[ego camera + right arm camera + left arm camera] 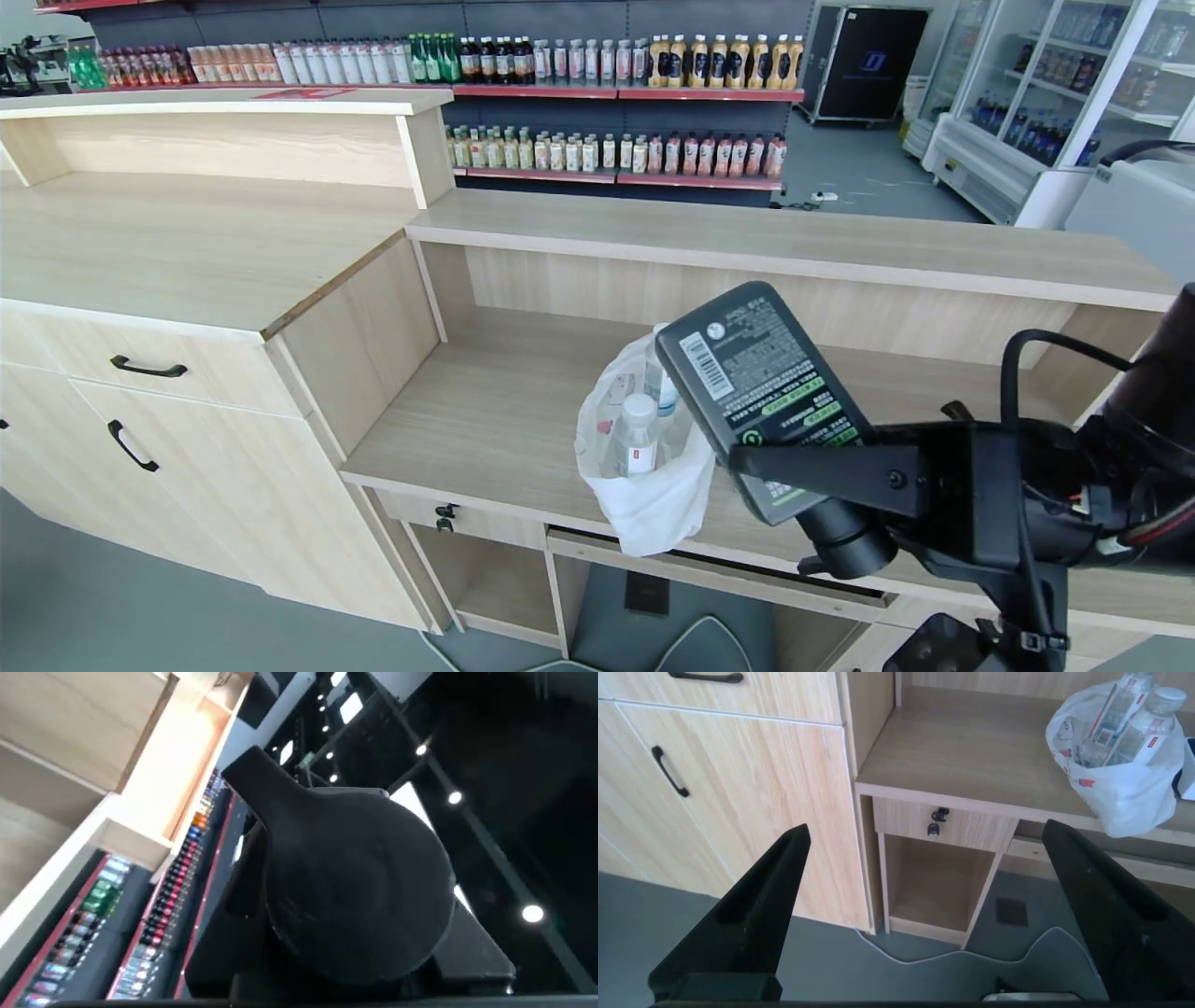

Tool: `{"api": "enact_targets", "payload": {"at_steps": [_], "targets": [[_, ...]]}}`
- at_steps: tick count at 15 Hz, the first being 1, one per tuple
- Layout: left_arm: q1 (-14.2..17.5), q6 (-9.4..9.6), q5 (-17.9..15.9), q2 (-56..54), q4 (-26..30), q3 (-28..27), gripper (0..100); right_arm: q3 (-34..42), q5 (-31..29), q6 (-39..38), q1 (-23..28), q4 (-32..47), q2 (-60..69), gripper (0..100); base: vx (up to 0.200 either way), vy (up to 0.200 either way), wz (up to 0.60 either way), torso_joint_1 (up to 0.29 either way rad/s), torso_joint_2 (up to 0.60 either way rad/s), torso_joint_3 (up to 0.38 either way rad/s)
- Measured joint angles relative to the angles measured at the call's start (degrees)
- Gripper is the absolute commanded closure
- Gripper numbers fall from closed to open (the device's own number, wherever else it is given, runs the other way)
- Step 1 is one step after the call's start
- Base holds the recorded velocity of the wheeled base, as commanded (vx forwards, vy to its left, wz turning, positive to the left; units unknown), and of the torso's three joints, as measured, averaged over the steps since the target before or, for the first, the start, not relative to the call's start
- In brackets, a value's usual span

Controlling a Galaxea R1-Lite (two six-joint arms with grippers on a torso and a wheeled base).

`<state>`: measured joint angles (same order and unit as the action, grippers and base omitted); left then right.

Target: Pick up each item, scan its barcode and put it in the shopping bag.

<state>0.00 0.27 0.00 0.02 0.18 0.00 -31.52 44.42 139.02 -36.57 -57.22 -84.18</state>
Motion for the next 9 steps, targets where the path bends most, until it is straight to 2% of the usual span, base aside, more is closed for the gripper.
{"api": "enact_targets", "payload": {"at_steps": [3, 9], "targets": [[0.00, -0.02, 0.00, 0.00, 0.00, 0.00, 0, 0.71, 0.22, 1.50, -5.24, 0.10, 0.96, 100, 0.000, 0.000, 0.00, 0.000, 0.00, 0.000], [0.00, 0.00, 0.00, 0.00, 0.00, 0.00, 0, 0.79, 0.22, -3.67, -9.62, 0.11, 2.01, 100, 0.000, 0.000, 0.00, 0.000, 0.00, 0.000]]}}
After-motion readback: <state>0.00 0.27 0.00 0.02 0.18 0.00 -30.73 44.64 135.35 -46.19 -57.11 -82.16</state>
